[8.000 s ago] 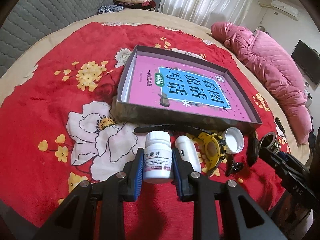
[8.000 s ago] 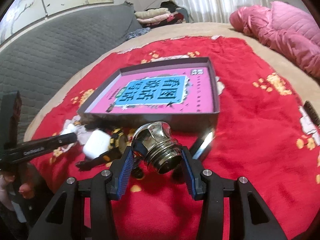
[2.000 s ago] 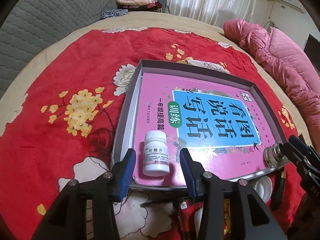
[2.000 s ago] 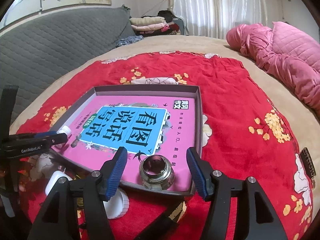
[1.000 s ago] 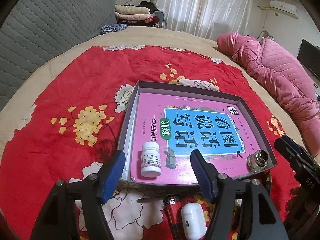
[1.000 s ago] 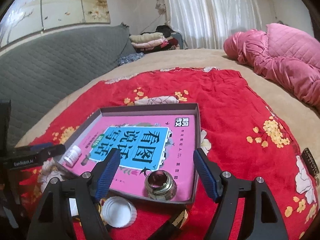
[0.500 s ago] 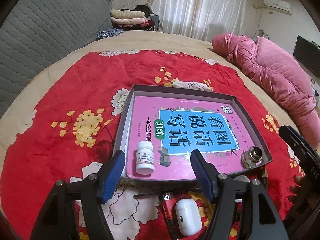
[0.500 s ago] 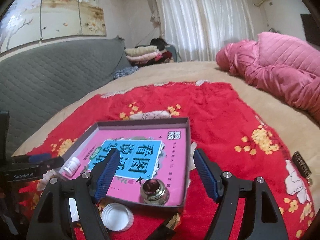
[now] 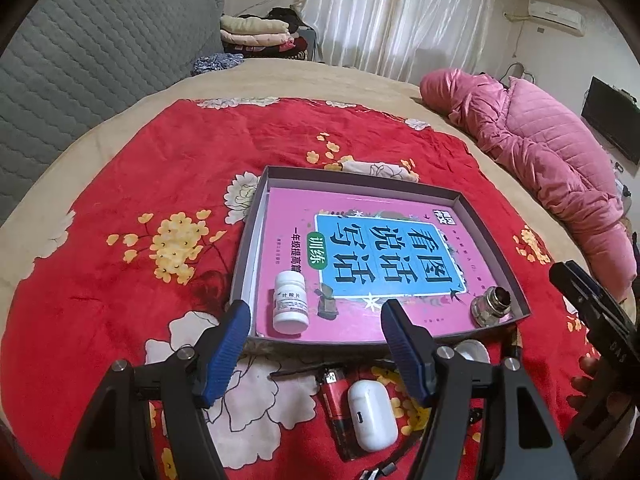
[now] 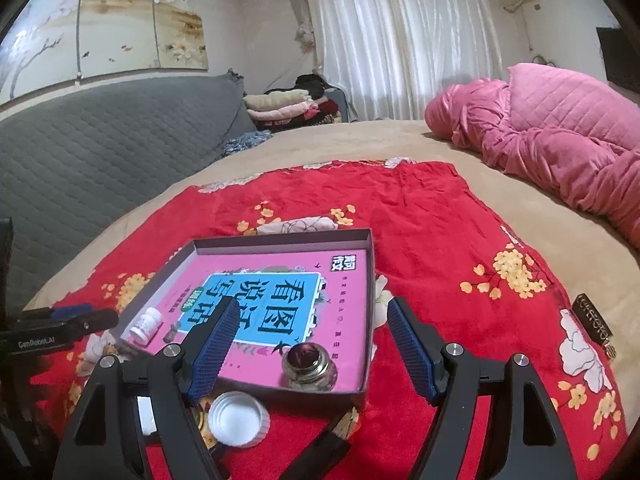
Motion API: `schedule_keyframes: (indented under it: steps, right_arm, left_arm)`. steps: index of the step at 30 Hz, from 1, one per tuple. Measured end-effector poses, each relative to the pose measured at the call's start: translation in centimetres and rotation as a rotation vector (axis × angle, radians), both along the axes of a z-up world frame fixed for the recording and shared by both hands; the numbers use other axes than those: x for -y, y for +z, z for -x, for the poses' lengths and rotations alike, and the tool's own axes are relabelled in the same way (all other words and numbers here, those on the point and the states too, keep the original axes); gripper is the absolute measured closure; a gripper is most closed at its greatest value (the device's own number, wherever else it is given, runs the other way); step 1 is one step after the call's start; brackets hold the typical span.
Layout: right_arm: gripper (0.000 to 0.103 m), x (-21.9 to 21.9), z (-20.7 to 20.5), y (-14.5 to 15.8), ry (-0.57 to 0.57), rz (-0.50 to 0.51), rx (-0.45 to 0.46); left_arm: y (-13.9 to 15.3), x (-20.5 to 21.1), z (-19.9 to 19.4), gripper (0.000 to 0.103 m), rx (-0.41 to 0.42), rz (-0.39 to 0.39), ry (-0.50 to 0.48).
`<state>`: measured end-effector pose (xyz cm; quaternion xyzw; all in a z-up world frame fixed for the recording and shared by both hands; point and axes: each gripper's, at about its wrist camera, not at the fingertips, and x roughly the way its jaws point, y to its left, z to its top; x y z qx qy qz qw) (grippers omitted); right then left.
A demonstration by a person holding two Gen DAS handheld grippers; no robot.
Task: Organize rigid objects
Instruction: 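Withdraw both open tools back out of the tray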
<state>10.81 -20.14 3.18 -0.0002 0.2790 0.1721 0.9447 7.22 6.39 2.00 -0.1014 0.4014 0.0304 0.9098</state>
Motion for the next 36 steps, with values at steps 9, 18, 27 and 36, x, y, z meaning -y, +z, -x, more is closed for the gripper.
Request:
schedule_keyframes:
  steps: [9,18,27,36]
  right_arm:
    - [0.026,0.0,1.3,0.3,-0.028,0.002,-0.022]
    - [0.026,0.2,2.7,0.9,-0.059,0.018,-0.014]
    - [0.026,1.7,4.2,1.4,-0.105,0.016,-0.035]
    - [0.026,1.8,4.9,0.7,-0.105,0.017,-0.089]
  left_arm:
    - [0.7,0.0,0.9,0.036,0.006,0.031,-0.008]
    - [1.5,0.2,1.7,0.036,0.012,0.040,-0.027]
    - [2.3,0.2,3.6,0.036,0.012,0.031,-0.029]
    - [1.4,1.4,4.6,0.036,-0.028,0.026,-0.058]
